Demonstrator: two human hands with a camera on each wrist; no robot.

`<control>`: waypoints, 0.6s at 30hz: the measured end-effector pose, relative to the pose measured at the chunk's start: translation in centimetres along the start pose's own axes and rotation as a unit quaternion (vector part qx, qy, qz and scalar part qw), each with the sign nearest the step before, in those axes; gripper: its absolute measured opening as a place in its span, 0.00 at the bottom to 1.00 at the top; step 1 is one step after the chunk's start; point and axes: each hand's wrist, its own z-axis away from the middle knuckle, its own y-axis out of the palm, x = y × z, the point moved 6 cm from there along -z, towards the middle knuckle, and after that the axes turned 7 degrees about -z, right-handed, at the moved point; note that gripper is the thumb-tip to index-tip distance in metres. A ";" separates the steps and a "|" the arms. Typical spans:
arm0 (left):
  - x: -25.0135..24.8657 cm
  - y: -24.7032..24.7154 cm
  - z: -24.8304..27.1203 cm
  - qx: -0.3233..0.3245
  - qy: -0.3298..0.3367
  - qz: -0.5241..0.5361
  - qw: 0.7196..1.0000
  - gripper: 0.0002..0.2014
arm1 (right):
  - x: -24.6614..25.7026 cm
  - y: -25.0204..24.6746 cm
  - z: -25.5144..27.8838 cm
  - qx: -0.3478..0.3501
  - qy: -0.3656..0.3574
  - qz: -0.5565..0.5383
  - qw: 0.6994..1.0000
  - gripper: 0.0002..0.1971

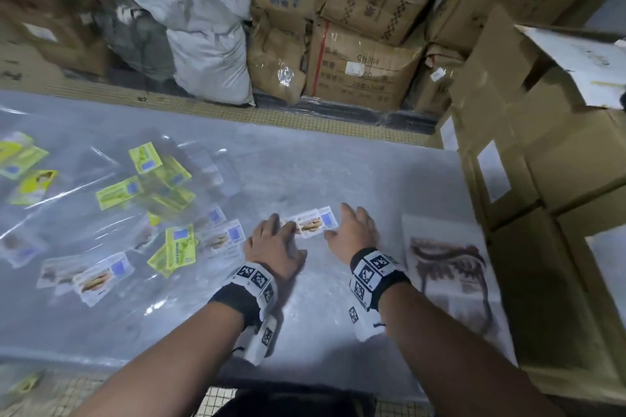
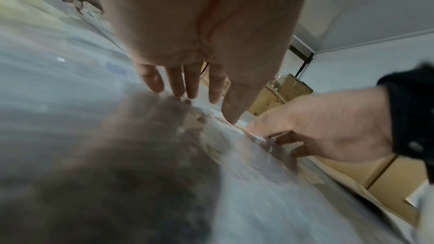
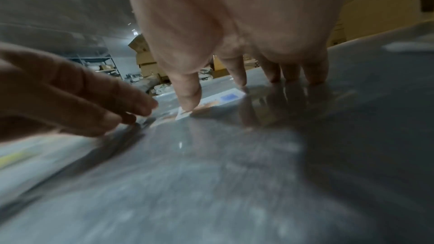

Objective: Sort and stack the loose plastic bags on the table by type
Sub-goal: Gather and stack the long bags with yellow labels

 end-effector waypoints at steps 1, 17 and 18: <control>0.7 -0.2 -0.1 0.002 0.013 0.023 1.000 0.29 | 0.4 0.8 -0.3 0.001 0.011 0.016 1.000 0.37; 9.5 -2.4 1.0 0.008 0.043 0.187 0.981 0.34 | 4.1 5.2 1.7 -0.011 0.017 0.093 0.995 0.35; 10.2 -3.1 1.0 -0.037 0.027 0.230 0.972 0.31 | 4.8 5.2 1.7 -0.014 0.011 0.099 0.995 0.35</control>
